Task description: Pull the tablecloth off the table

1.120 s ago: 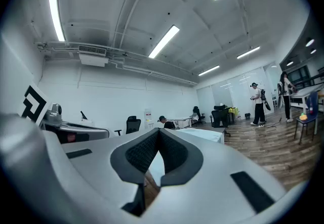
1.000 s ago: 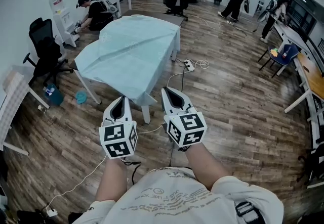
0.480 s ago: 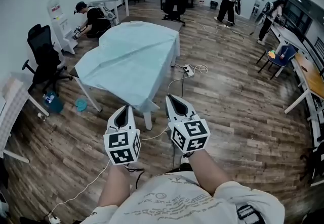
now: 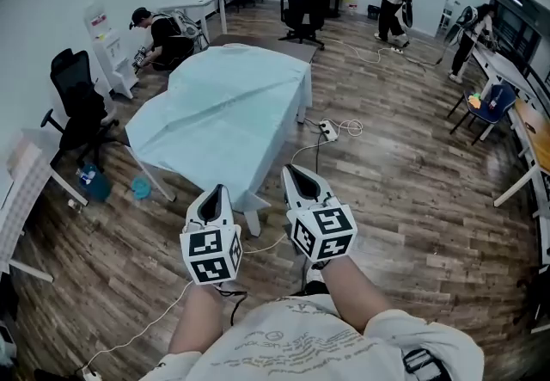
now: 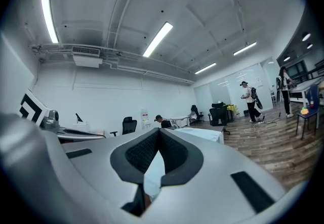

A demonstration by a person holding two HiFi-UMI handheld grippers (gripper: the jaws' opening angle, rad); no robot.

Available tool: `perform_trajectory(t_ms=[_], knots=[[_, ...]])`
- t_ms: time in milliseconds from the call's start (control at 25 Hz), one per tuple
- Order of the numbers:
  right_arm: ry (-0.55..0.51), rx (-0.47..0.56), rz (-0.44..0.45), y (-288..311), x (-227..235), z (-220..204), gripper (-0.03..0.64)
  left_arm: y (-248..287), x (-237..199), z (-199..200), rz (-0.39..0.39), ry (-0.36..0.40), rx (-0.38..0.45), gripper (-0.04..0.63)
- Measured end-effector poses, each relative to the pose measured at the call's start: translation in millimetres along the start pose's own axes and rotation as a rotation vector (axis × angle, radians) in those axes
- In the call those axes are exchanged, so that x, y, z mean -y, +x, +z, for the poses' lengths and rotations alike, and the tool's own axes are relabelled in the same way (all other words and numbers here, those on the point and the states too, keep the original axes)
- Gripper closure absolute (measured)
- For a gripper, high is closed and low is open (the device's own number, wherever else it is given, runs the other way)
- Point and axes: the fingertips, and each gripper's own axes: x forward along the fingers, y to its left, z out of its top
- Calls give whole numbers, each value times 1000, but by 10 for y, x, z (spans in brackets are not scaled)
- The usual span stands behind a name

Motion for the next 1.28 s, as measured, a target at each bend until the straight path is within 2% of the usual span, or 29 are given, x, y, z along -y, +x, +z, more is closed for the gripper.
perform_trajectory(t_ms=[240, 560, 880, 1280], knots=[[-3, -2, 45, 398, 544, 125, 604, 661, 282, 204, 18, 18, -3, 584], [-12, -20, 97, 792, 1382, 242, 603, 1563, 729, 350, 45, -1, -17, 584], [13, -50, 92, 953, 2230, 204, 604, 2250, 1230, 320, 49, 5, -55, 584], [43, -72, 87, 1161, 2743, 132, 604, 2838, 1440, 325, 39, 22, -84, 584]])
